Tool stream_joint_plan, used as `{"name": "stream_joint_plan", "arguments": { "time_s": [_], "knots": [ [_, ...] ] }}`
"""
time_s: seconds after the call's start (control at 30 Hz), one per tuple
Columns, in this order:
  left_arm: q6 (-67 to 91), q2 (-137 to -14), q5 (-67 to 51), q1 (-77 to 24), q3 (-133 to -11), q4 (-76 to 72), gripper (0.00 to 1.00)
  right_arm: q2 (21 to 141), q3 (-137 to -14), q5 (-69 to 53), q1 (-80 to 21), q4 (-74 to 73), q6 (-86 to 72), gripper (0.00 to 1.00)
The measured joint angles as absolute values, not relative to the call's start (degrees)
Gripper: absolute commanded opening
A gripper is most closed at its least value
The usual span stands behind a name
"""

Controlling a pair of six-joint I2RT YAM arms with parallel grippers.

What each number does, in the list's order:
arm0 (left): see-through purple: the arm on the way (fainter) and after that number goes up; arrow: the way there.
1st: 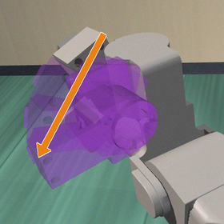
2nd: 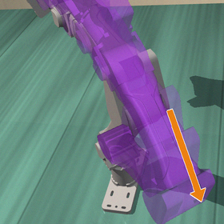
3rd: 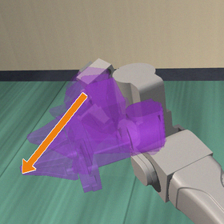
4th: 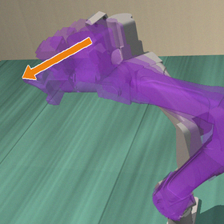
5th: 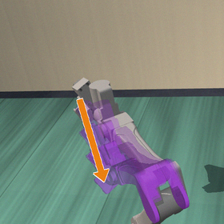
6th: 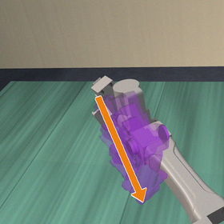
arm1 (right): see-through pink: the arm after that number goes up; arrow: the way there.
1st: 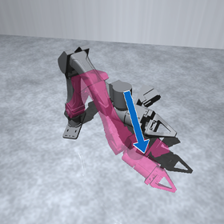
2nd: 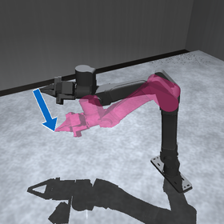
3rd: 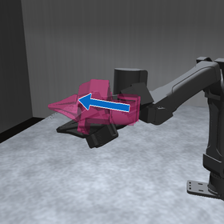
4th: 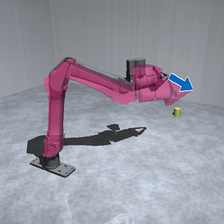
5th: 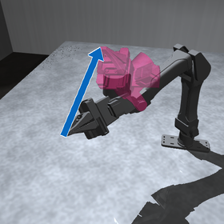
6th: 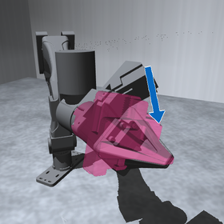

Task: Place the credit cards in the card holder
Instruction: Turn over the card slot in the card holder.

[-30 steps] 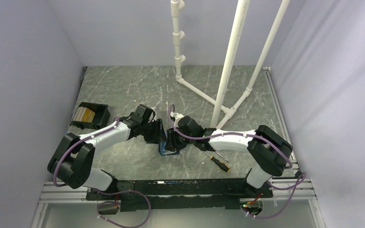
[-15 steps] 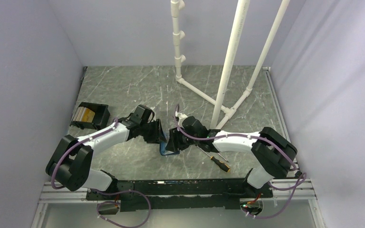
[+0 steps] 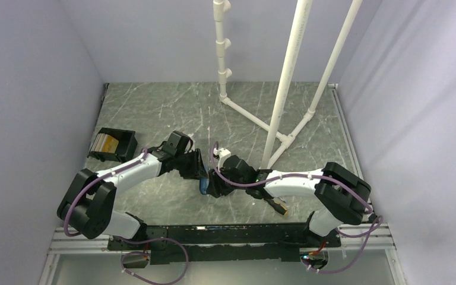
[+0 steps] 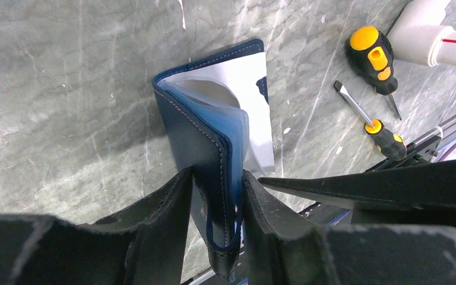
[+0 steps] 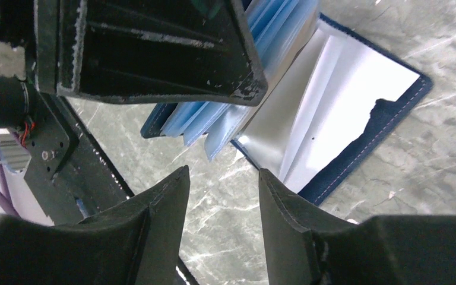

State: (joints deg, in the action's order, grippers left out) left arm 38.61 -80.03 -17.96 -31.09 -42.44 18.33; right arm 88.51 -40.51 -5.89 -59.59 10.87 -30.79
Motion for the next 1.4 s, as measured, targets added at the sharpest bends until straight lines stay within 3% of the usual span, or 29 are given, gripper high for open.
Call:
{"name": "stream_joint_plan", "arguments": {
  "time_s": [1.23,1.4],
  "knots": [
    [38.72,-78.98,-17.41,-31.09,-41.91,18.15,0.36,91.83,-40.53,9.08,-64.9,15.07,-34.85,0.4],
    [38.79,-78.87,-17.26,-31.09,-41.63,17.87,0.36,91.83,-40.53,11.9,-66.26,15.14,-34.94,0.44]
  ]
}}
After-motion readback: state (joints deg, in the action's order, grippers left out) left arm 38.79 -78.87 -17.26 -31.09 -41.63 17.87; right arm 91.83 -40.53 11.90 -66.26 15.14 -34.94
